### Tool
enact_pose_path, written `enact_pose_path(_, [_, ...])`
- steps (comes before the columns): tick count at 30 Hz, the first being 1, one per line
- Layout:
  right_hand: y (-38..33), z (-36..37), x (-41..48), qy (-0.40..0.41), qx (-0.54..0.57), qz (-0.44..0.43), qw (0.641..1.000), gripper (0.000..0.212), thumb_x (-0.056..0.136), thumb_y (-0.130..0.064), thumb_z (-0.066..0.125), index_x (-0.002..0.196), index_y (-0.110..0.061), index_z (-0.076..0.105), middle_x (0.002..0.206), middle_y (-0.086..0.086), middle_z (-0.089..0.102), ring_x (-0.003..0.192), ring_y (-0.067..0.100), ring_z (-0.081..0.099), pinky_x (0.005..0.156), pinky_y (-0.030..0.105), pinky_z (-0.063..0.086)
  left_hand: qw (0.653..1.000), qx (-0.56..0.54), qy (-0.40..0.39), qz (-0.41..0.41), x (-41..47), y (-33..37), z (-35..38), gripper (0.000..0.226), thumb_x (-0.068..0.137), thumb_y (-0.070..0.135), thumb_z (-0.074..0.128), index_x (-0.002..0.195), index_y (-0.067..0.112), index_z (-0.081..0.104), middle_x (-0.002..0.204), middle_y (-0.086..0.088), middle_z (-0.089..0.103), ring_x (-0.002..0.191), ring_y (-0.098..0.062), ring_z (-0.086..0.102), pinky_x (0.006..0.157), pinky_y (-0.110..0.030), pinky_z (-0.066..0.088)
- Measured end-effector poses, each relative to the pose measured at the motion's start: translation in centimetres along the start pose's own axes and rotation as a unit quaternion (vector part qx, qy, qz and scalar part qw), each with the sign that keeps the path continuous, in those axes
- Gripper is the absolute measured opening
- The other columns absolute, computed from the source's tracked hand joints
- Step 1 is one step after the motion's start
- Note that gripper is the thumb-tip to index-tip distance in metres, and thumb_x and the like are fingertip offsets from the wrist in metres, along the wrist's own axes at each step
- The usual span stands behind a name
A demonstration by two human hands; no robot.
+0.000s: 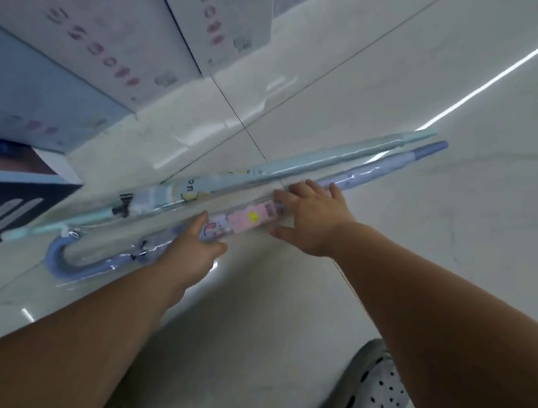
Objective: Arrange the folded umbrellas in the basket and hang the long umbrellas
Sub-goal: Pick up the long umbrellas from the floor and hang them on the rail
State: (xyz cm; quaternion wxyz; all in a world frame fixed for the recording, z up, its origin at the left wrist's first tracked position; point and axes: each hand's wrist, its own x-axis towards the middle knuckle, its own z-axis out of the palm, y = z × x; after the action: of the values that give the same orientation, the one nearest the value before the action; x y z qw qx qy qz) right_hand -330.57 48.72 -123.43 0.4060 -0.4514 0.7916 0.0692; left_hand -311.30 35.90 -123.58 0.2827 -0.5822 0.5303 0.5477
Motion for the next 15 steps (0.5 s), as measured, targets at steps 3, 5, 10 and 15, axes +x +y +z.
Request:
enact_pose_path(3, [-0.1,1.7,0.6,0.034,-0.022,0.012,0.999,0.054,0.093,-0.062,0.042,0.137,-0.032,0.05,0.137,0.007,0.044,0.134,0.032,0.037,0.119,0.054,0.012,0.999,-0.029,-0.021,-0.005,0.2,-0.1,1.2,0.073,0.097,0.016,0.058,0.155,0.041,0.021,0.115,-0.002,0.062,0.09,-0.026,0.059,0.081,-0.035,0.045])
enact_pose_path(5, [-0.1,2.6,0.5,0.028,0.001,0.02,0.999,0.044,0.095,-0.056,0.046,0.126,-0.027,0.057,0.126,0.009,0.048,0.122,0.033,0.046,0.111,0.045,0.027,0.998,-0.054,-0.033,-0.015,0.1,-0.3,1.6,0.065,0.1,0.015,0.055,0.153,0.039,0.026,0.102,0.002,0.059,0.091,-0.027,0.056,0.081,-0.036,0.043])
enact_pose_path(10, [0.4,4.7,-1.0,-0.01,0.051,-0.008,0.999,0.044,0.094,-0.057,0.051,0.126,-0.027,0.056,0.126,0.003,0.054,0.116,0.027,0.05,0.092,0.036,0.038,0.99,-0.122,-0.046,-0.054,-0.1,-1.1,2.0,0.048,0.1,0.018,0.054,0.142,0.037,0.043,0.124,-0.007,0.059,0.101,-0.029,0.064,0.08,-0.037,0.048])
enact_pose_path(15, [0.0,5.5,-2.1,-0.087,0.027,-0.018,0.996,0.038,0.097,-0.038,0.051,0.134,-0.031,0.053,0.127,0.006,0.052,0.119,0.029,0.05,0.094,0.039,0.039,0.976,-0.189,-0.06,-0.086,-1.3,-1.5,3.2,0.043,0.099,0.012,0.052,0.133,0.037,0.049,0.12,-0.007,0.06,0.102,-0.027,0.064,0.072,-0.033,0.047])
